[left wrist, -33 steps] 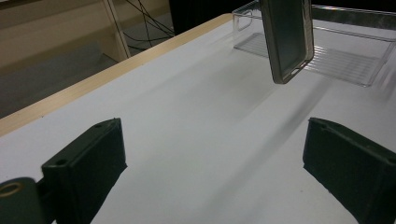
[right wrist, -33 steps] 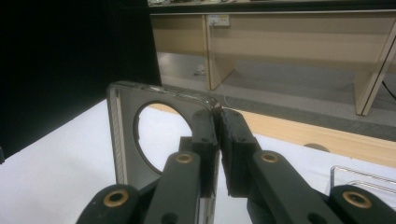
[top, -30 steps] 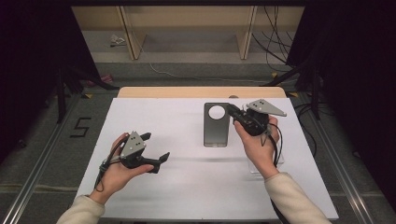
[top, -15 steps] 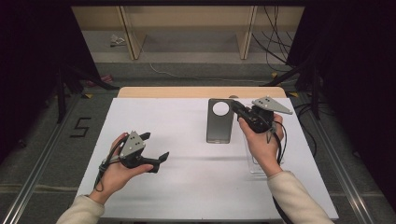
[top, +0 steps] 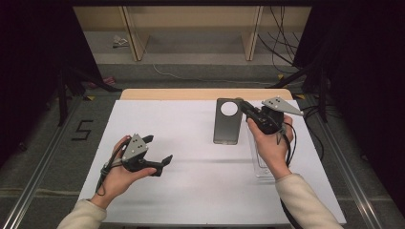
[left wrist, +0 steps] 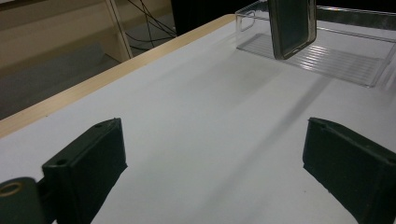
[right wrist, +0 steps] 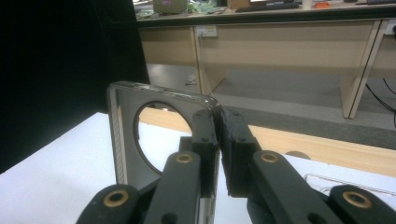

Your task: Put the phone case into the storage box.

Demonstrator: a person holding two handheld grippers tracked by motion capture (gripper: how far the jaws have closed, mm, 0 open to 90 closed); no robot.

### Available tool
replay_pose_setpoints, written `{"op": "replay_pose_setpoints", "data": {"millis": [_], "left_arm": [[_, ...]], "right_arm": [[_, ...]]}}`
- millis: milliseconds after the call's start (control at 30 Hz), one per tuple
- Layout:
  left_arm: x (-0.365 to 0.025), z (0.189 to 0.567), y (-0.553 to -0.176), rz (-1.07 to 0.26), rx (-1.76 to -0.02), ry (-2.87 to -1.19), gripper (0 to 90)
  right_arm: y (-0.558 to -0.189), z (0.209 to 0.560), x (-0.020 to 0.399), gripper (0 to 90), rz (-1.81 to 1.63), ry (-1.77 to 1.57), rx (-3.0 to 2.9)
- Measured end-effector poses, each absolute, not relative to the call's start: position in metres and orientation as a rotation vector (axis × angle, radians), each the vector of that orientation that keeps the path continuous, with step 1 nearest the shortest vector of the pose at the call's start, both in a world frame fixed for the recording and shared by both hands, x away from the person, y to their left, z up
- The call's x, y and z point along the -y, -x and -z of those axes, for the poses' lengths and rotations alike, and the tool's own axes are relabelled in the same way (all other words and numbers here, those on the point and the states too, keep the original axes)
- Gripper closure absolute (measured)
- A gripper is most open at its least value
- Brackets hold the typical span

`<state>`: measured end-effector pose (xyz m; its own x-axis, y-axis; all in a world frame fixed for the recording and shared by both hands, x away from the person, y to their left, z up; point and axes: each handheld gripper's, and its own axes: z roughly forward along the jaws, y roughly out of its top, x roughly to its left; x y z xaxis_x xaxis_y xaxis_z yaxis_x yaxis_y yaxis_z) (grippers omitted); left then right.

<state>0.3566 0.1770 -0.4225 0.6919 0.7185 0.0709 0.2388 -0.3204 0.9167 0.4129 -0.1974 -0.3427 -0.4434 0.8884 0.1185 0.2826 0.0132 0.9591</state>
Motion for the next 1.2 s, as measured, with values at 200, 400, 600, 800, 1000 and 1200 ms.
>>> {"op": "replay_pose_setpoints", "data": {"millis": [200,400,600,800,1000,1200], "left_arm": [[-0.177,0.422,-0.357,-0.588,-0.747,-1.879,5.5],[-0.177,0.422,-0.357,-0.588,-0.748,-1.878,5.5],[-0.176,0.423,-0.357,-0.587,-0.744,-1.881,5.5],[-0.176,0.422,-0.357,-0.587,-0.745,-1.880,5.5],[-0.176,0.422,-0.357,-0.588,-0.745,-1.880,5.6],[-0.176,0.422,-0.357,-0.589,-0.747,-1.877,5.5]], "right_arm": [[-0.414,0.342,0.199,85.2,-1.448,-1.198,-1.752],[-0.414,0.340,0.201,85.2,-1.452,-1.202,-1.738],[-0.415,0.339,0.204,85.2,-1.452,-1.207,-1.728],[-0.416,0.338,0.207,85.2,-1.449,-1.208,-1.720],[-0.416,0.337,0.209,85.2,-1.449,-1.209,-1.715],[-0.416,0.335,0.212,85.2,-1.448,-1.209,-1.702]]}}
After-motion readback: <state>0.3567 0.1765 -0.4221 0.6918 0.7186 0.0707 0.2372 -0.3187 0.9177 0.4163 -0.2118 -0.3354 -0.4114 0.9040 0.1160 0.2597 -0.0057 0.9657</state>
